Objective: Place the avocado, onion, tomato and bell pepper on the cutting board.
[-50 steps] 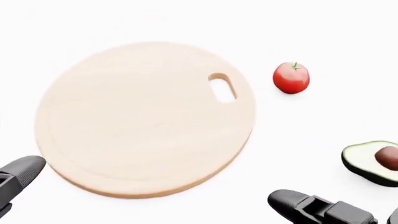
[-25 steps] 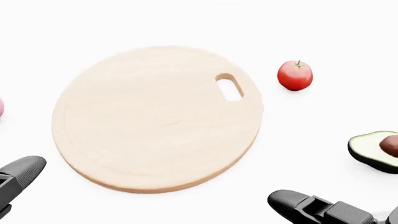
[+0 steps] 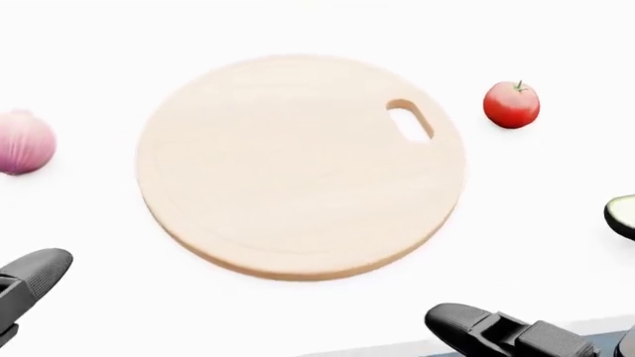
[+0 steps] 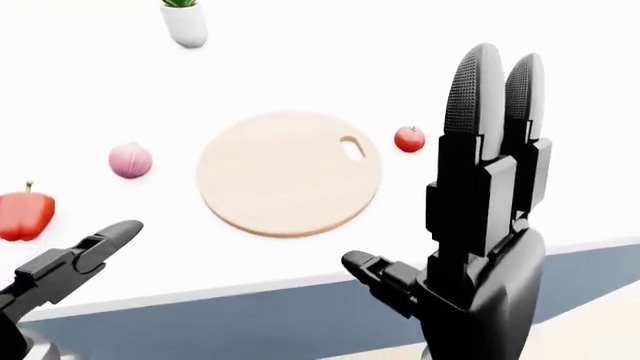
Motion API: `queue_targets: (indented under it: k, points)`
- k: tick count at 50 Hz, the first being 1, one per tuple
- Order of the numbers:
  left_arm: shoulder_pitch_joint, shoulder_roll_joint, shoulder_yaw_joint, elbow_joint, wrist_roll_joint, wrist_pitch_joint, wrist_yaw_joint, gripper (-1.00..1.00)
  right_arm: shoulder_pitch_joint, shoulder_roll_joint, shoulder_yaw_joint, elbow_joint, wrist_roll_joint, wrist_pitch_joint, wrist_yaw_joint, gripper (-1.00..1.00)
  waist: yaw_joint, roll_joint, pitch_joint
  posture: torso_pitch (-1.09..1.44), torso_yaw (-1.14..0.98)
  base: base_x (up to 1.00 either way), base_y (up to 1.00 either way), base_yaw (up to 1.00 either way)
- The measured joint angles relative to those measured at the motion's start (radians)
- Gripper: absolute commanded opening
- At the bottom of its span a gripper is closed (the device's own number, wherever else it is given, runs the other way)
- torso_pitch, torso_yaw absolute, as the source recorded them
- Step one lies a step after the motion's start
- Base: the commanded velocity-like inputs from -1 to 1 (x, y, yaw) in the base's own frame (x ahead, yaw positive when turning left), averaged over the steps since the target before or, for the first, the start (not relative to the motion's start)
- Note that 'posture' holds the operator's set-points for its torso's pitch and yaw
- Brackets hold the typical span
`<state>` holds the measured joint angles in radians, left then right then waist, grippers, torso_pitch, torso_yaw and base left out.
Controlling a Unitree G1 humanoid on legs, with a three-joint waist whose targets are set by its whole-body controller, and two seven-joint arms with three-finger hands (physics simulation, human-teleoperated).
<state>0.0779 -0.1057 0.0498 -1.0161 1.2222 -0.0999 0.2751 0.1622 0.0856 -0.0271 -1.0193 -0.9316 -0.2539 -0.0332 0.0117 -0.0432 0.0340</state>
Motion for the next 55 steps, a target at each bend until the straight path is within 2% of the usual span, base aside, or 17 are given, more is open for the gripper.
queue_targets:
  k: [3,6,16,19,22,25,27,30,33,35,37,40,43,46,49,51,55]
  points:
    - [-0.001,0.003,-0.006,-0.002,0.003,0.0,-0.002,1.0,0.001,-0.001,-0.003,0.004,-0.001,0.008,-0.001,1.0,-0.006,0.021,-0.007,0.0,0.0,0.0,0.0,0.0]
    - [-0.001,0.006,-0.011,-0.01,0.007,-0.004,0.002,1.0,0.002,-0.003,-0.001,0.001,-0.001,0.012,-0.004,1.0,-0.01,0.033,-0.013,0.0,0.0,0.0,0.0,0.0]
    - [0.006,0.011,-0.013,-0.005,0.008,0.002,0.009,1.0,-0.014,-0.018,0.013,0.001,0.012,0.058,0.012,1.0,-0.015,0.036,-0.021,0.0,0.0,0.0,0.0,0.0]
    - [0.006,0.011,-0.013,-0.006,0.007,0.003,0.01,1.0,-0.056,0.028,-0.038,0.003,0.018,0.06,0.049,1.0,-0.015,0.036,-0.023,0.0,0.0,0.0,0.0,0.0]
    - [0.004,0.011,-0.012,-0.004,0.006,0.003,0.008,1.0,-0.179,0.09,-0.148,0.002,0.029,0.095,0.123,1.0,-0.016,0.038,-0.024,0.0,0.0,0.0,0.0,0.0]
    - [0.002,0.009,-0.008,-0.006,0.003,0.003,0.006,1.0,-0.308,0.085,-0.245,-0.006,0.05,0.165,0.211,1.0,-0.016,0.04,-0.026,0.0,0.0,0.0,0.0,0.0]
    - [-0.001,0.008,-0.006,-0.007,0.001,0.003,0.005,1.0,-0.413,0.034,-0.29,-0.008,0.068,0.261,0.277,1.0,-0.016,0.04,-0.024,0.0,0.0,0.0,0.0,0.0]
    - [-0.003,0.009,-0.007,-0.008,0.0,0.005,0.002,1.0,-0.554,-0.114,-0.344,-0.007,0.096,0.453,0.36,1.0,-0.013,0.037,-0.022,0.0,0.0,0.0,0.0,0.0]
    - [-0.003,0.01,-0.005,-0.009,-0.001,0.008,0.002,1.0,-0.63,-0.263,-0.341,-0.014,0.098,0.623,0.413,1.0,-0.012,0.032,-0.017,0.0,0.0,0.0,0.0,0.0]
    - [-0.004,0.01,-0.004,-0.008,-0.002,0.011,0.001,1.0,-0.658,-0.386,-0.3,-0.014,0.082,0.736,0.456,1.0,-0.013,0.031,-0.013,0.0,0.0,0.0,0.0,0.0]
    - [-0.005,0.013,-0.005,-0.006,-0.002,0.015,0.001,1.0,-0.712,-0.48,-0.279,0.025,0.087,0.821,0.494,1.0,-0.015,0.028,-0.01,0.0,0.0,0.0,0.0,0.0]
    - [-0.006,0.014,-0.007,-0.003,-0.003,0.017,-0.002,1.0,-0.814,-0.617,-0.307,0.189,0.154,0.886,0.526,1.0,-0.015,0.026,-0.006,0.0,0.0,0.0,0.0,0.0]
    - [-0.003,0.018,-0.011,-0.007,-0.001,0.023,0.001,1.0,-0.904,-0.728,-0.319,0.405,0.235,0.893,0.532,1.0,-0.018,0.023,-0.004,0.0,0.0,0.0,0.0,0.0]
    - [-0.003,0.022,-0.019,-0.006,0.002,0.028,0.002,1.0,-1.011,-0.809,-0.293,0.635,0.318,0.834,0.508,1.0,-0.019,0.025,-0.001,0.0,0.0,0.0,0.0,0.0]
    - [-0.003,0.026,-0.022,-0.005,0.005,0.032,0.003,1.0,-1.12,-0.862,-0.249,0.886,0.38,0.742,0.48,1.0,-0.021,0.026,0.0,0.0,0.0,0.0,0.0,0.0]
    - [-0.002,0.028,-0.024,-0.006,0.007,0.037,0.005,1.0,-1.218,-0.881,-0.185,1.085,0.367,0.663,0.466,1.0,-0.025,0.028,0.001,0.0,0.0,0.0,0.0,0.0]
    - [0.0,0.031,-0.028,-0.004,0.008,0.039,0.007,1.0,-1.443,-0.839,-0.102,1.558,0.286,0.5,0.445,1.0,-0.028,0.033,0.0,0.0,0.0,0.0,0.0,0.0]
